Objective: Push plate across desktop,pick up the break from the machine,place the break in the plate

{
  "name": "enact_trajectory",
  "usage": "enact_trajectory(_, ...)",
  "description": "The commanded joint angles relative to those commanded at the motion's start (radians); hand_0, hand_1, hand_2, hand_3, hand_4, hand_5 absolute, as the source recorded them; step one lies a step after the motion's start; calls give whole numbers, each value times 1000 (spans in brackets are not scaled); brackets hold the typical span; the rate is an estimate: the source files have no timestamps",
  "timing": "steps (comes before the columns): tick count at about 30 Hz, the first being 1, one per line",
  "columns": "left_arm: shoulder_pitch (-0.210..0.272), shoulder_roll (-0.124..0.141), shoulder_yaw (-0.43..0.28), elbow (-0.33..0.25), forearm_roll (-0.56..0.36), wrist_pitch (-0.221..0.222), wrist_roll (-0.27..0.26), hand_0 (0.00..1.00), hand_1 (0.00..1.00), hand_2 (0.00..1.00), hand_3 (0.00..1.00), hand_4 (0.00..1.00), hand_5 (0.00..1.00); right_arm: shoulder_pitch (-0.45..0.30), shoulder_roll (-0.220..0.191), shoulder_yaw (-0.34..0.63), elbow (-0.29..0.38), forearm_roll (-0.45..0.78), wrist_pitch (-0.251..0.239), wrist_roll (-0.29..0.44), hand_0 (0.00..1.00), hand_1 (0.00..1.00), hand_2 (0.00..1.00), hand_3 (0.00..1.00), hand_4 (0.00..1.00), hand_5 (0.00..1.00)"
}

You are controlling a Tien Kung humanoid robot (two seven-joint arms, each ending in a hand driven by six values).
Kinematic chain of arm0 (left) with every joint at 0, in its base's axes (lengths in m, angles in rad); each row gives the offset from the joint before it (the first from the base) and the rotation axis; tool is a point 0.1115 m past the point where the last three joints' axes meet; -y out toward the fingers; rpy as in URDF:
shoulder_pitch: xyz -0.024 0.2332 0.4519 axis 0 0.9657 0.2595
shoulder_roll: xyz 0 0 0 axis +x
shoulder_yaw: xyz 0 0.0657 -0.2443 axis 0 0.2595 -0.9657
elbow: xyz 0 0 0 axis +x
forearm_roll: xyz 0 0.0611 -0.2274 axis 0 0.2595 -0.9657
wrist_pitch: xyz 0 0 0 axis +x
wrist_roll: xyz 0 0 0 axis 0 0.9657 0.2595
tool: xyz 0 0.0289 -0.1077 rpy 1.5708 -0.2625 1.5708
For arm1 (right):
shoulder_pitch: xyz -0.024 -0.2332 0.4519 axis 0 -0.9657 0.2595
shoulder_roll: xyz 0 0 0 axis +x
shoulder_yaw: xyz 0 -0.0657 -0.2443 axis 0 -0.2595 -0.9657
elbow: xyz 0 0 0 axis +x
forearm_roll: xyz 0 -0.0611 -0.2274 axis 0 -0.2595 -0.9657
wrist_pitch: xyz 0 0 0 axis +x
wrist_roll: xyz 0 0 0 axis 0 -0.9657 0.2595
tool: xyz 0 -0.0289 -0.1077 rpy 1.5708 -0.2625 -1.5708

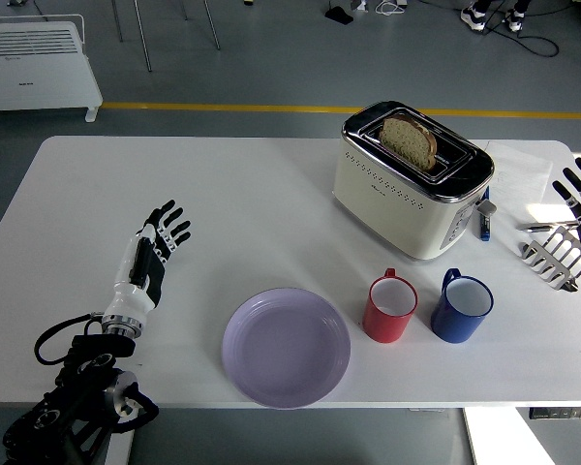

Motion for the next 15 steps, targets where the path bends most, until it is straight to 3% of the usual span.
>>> enact_trajectory(4,35,0,-137,-86,16,-13,50,778,814,865,884,573,998,54,-50,-50,26,-118,-68,-6,774,717,704,720,539,611)
enact_trajectory(7,50,0,-201,-127,2,-22,72,778,814,865,884,573,998,86,-76,-82,31,-203,-100,-17,774,717,704,720,539,611)
enact_trajectory(10,70,0,-274,-194,-46,-31,116,780,812,864,882,572,998,170,-130,-164,20,-329,-171,-62,791,749,735,738,548,574)
enact_trajectory(12,71,0,-281,-200,-52,-30,119,780,812,864,882,572,998,186,-136,-177,18,-394,-179,-69,791,749,735,738,548,574)
enact_trajectory(15,75,0,-326,-226,-107,-36,135,780,812,864,882,572,998,275,-168,-258,-18,-516,-199,-115,791,749,735,738,548,574)
